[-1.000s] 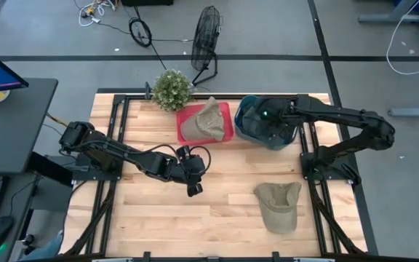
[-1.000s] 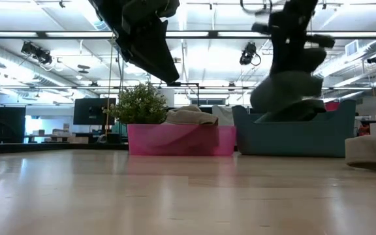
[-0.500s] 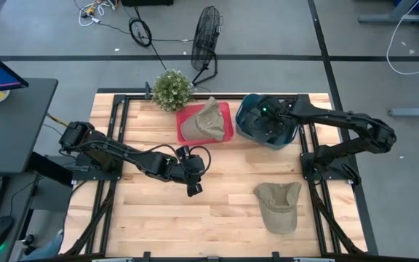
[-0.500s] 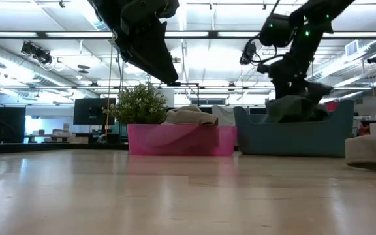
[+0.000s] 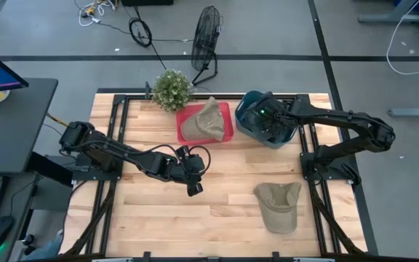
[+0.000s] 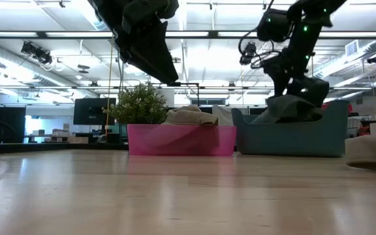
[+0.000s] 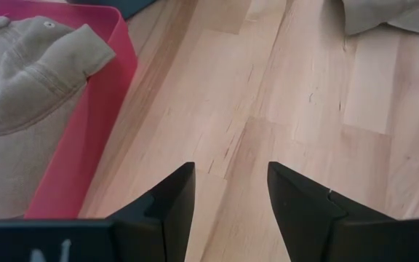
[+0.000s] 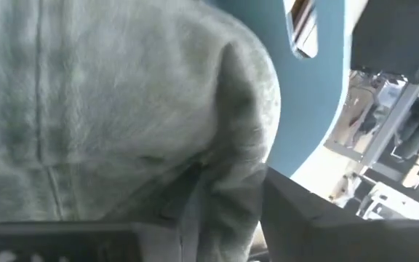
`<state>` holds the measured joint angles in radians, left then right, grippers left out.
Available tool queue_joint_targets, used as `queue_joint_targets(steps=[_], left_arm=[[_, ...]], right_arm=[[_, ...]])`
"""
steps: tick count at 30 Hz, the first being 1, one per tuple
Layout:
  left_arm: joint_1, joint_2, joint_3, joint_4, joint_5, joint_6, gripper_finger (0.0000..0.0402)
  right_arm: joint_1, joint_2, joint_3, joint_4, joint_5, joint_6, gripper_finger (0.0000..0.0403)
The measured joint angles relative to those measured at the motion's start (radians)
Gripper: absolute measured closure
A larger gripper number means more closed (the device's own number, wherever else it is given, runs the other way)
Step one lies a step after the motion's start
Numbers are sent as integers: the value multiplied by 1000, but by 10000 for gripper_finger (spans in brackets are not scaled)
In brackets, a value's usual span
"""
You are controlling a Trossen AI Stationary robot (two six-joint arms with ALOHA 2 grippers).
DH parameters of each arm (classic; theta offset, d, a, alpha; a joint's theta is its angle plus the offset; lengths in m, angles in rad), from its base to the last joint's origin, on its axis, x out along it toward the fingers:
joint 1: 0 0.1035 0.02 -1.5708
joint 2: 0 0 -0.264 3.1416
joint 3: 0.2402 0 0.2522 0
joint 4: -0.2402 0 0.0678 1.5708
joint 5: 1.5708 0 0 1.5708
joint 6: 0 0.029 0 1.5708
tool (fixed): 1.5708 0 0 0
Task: Pick & Place hat
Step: Put the black cap into the blue bin, then put the brown cap into the red bin
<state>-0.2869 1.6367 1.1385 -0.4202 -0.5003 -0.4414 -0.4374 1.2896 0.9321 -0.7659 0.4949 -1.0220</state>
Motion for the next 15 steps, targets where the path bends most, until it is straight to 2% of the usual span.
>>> queue_joint_targets(steps=[10, 15], left_arm=[[1, 0, 0, 0, 0, 6, 225], [1, 0, 0, 0, 0, 6, 225]], right_arm=[[23, 0, 165, -239, 2, 214, 261], [102, 0, 276, -452, -25, 479, 264]])
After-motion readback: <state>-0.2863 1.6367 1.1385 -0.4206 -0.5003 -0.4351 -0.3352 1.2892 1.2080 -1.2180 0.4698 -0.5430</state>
